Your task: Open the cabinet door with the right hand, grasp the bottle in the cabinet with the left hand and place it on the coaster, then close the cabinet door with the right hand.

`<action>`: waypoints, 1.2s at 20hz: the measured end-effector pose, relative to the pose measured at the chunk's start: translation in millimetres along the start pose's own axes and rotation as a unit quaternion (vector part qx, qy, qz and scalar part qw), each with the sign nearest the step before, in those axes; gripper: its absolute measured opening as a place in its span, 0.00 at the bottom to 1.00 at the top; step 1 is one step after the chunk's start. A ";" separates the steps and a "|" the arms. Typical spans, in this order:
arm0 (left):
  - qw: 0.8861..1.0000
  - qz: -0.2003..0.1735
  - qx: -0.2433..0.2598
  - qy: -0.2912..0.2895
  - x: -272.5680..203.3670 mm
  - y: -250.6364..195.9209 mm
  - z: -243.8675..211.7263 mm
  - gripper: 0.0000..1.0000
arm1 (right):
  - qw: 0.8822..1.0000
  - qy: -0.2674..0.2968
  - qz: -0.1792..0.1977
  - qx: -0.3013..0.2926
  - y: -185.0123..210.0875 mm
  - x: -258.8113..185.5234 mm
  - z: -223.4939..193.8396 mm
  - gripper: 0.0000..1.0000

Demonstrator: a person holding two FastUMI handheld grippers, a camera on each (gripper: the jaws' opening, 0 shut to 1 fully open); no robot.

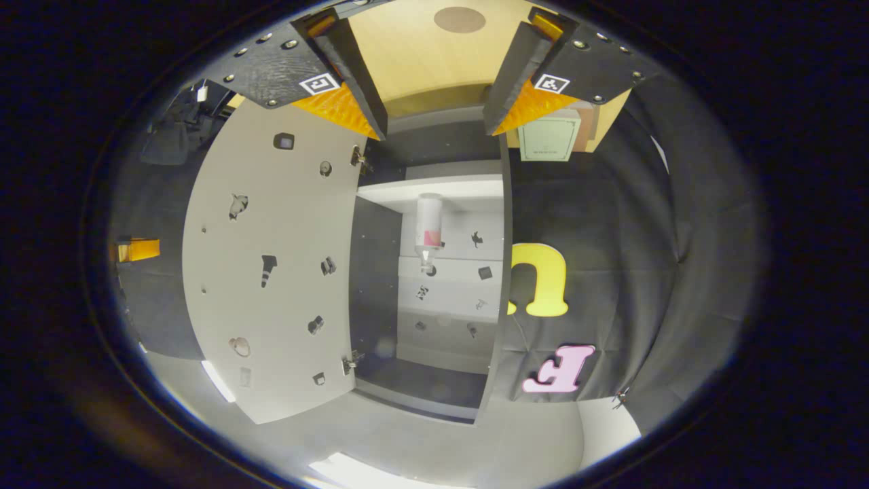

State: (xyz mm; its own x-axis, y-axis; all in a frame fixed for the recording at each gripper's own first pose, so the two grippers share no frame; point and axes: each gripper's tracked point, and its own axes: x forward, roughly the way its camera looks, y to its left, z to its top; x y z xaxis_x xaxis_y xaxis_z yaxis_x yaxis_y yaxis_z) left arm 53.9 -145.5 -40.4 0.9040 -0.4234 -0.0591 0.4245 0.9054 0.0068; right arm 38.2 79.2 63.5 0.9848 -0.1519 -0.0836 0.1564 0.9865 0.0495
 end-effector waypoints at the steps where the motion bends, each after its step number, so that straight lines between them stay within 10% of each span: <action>1: 1.000 -0.005 0.001 0.002 7.9 -1.8 1.4 0.88 | 1.000 -0.004 -0.010 0.005 -7.5 9.2 3.3 0.02; 6: 1.000 -0.002 -0.025 -0.003 57.4 -0.3 22.0 0.88 | 0.999 -0.011 -0.009 0.037 -25.1 69.4 11.2 0.13; 7: 1.000 0.001 -0.024 -0.010 69.4 0.9 30.1 0.86 | 0.999 -0.015 -0.004 0.038 -25.8 85.9 13.0 0.03; 10: 0.999 0.032 -0.010 -0.029 101.3 14.1 55.3 0.88 | 0.999 -0.009 0.010 0.038 -22.2 127.3 13.5 0.35; 21: 0.997 0.032 -0.019 -0.069 232.1 18.5 130.6 0.88 | 0.999 0.011 0.038 0.034 -26.4 219.3 8.0 0.39; 24: 0.997 0.019 -0.010 -0.068 266.3 9.9 141.2 0.88 | 0.999 0.020 0.036 0.034 -32.5 230.8 3.1 0.60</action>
State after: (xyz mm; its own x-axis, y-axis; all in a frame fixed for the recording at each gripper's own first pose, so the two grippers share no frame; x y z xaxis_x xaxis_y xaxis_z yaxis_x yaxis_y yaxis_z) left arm 306.1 -253.7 84.9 0.9184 -0.3882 0.0764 0.3902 0.9206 -0.0139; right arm 260.7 11.9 45.6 0.9903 -0.0761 -0.1166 0.0907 0.9880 0.1252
